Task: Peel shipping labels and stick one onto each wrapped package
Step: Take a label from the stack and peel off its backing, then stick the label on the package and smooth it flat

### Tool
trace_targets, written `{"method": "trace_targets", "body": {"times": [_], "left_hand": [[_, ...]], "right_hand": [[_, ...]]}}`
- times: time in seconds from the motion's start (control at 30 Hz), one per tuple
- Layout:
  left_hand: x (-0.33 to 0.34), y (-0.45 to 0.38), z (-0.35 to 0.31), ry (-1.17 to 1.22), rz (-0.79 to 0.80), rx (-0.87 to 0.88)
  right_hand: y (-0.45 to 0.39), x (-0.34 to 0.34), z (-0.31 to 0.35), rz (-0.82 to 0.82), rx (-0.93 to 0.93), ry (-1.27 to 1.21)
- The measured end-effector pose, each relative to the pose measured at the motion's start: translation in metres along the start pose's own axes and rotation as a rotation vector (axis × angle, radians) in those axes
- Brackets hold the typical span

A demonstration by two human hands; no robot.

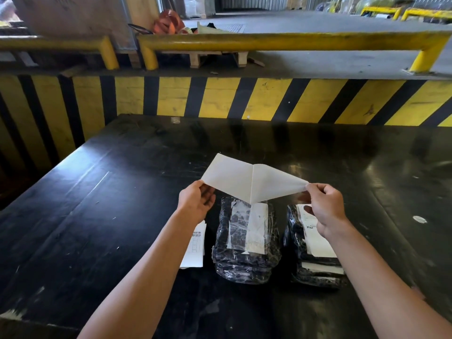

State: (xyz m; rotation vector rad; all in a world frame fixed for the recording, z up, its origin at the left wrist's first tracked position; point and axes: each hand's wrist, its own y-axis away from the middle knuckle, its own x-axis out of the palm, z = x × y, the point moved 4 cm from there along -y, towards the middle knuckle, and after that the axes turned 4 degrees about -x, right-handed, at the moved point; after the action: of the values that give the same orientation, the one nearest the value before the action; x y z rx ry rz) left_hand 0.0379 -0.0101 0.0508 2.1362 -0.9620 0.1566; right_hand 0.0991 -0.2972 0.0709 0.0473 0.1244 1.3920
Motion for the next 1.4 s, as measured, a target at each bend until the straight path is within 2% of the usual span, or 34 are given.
{"method": "trace_targets", "body": {"times": [0.13,0.23,0.37,0.43,0.5,0.63,0.77,0.87,0.93,1.03,1.17,1.3,1.4], "left_hand": [[0.001,-0.005,-0.009,0.037,-0.016,0.063],[0.001,-0.005,-0.009,0.082,-0.009,0.102],[0.009,0.004,-0.01,0.081,0.051,0.173],[0.019,0.013,-0.013,0.045,0.098,0.236],[0.029,0.024,-0.017,0.016,0.145,0.298],[0.042,0.042,-0.018,-0.033,0.222,0.359],[0.047,0.051,-0.009,-0.043,0.261,0.341],[0.046,0.053,0.001,-0.065,0.262,0.329],[0.044,0.055,0.008,-0.092,0.261,0.325],[0.04,0.056,0.018,-0.133,0.25,0.31],[0.037,0.056,0.027,-0.174,0.247,0.304],[0.038,0.059,0.031,-0.203,0.252,0.297],[0.04,0.061,0.034,-0.212,0.263,0.294]], "right_hand": [[-0.005,-0.023,0.0,-0.163,-0.018,-0.053],[-0.009,-0.043,-0.002,-0.282,-0.002,-0.183],[-0.011,-0.062,0.004,-0.256,-0.027,-0.318],[-0.01,-0.067,0.014,-0.148,-0.082,-0.364],[-0.005,-0.068,0.026,0.035,-0.141,-0.345],[0.014,-0.06,0.022,0.463,-0.13,-0.114],[0.042,-0.046,-0.039,0.758,-0.031,0.229],[0.069,-0.045,-0.114,0.859,0.076,0.488],[0.077,-0.051,-0.161,0.81,0.053,0.608],[0.079,-0.062,-0.203,0.639,-0.009,0.705],[0.081,-0.068,-0.212,0.504,-0.142,0.746],[0.086,-0.07,-0.214,0.472,-0.266,0.885],[0.099,-0.07,-0.197,0.382,-0.497,0.886]]}}
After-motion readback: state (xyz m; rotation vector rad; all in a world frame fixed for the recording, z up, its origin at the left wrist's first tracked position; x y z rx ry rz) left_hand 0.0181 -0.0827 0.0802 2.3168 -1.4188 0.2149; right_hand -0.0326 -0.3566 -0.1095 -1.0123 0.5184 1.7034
